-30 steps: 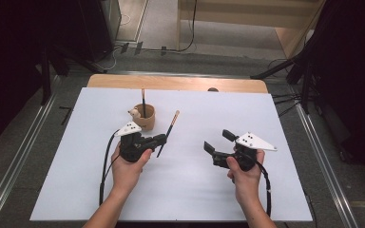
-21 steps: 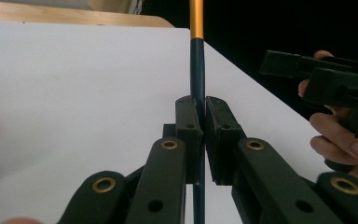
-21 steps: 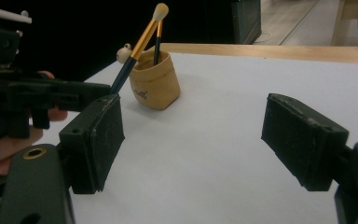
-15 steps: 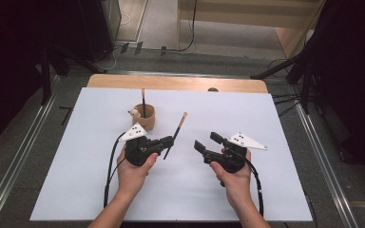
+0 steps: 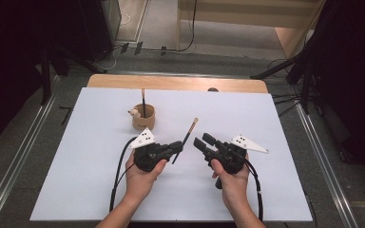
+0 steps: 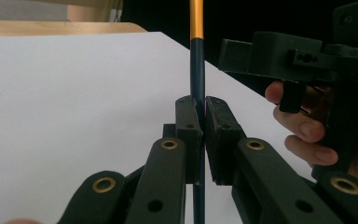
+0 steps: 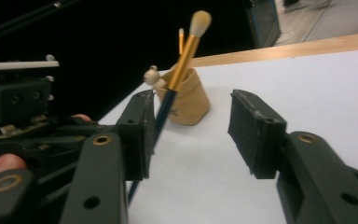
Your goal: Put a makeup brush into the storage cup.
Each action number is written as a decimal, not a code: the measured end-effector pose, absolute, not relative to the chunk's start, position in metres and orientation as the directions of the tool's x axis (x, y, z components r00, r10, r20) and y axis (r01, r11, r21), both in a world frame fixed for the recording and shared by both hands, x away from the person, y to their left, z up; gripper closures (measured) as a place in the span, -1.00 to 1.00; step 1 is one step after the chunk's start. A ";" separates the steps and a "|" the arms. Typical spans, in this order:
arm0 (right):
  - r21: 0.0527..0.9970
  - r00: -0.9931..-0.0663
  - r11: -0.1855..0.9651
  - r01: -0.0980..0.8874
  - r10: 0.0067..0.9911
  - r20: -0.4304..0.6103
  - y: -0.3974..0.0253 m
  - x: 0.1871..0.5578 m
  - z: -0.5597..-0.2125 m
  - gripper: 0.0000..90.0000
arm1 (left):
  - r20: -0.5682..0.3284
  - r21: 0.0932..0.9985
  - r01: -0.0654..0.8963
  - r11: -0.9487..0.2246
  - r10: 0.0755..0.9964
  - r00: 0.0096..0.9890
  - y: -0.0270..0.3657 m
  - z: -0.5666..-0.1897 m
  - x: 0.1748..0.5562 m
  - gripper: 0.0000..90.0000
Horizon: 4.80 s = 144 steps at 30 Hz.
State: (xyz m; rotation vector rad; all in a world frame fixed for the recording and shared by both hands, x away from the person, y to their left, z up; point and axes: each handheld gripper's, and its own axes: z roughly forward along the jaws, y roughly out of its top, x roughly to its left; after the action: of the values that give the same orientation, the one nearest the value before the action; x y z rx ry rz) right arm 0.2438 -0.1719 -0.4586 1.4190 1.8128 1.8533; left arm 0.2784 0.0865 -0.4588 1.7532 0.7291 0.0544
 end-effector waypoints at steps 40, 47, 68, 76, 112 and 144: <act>0.881 -0.591 -0.239 0.408 0.666 0.454 -0.162 0.239 -0.459 0.89 | -0.249 0.900 0.382 -0.211 0.471 0.846 0.062 -0.463 0.263 0.60; 0.938 -0.633 -0.106 0.331 0.712 0.304 -0.148 0.231 -0.454 0.89 | -0.227 0.898 0.376 -0.227 0.495 0.839 0.061 -0.458 0.261 0.74; 0.961 -0.522 -0.080 0.266 0.826 0.213 -0.167 0.235 -0.453 -0.62 | -0.217 0.900 0.378 -0.217 0.530 0.820 0.074 -0.456 0.270 0.88; 0.964 -0.499 -0.060 0.258 0.846 0.186 -0.192 0.232 -0.456 -0.70 | -0.219 0.906 0.379 -0.188 0.559 0.799 0.088 -0.453 0.279 0.88; 0.961 -0.357 0.005 0.277 0.929 0.098 -0.284 0.202 -0.489 -0.80 | -0.176 0.921 0.356 -0.159 0.643 0.745 0.117 -0.444 0.308 0.88; 0.951 -0.355 0.042 0.308 0.932 0.074 -0.319 0.185 -0.503 -1.00 | -0.160 0.943 0.322 -0.078 0.742 0.651 0.154 -0.419 0.349 0.88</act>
State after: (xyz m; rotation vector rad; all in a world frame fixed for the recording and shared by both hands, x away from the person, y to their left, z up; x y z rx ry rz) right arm 0.1848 -0.3188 -0.5029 1.2560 1.7209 1.3285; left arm 0.3493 0.1539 -0.4186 1.6703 0.8804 0.4363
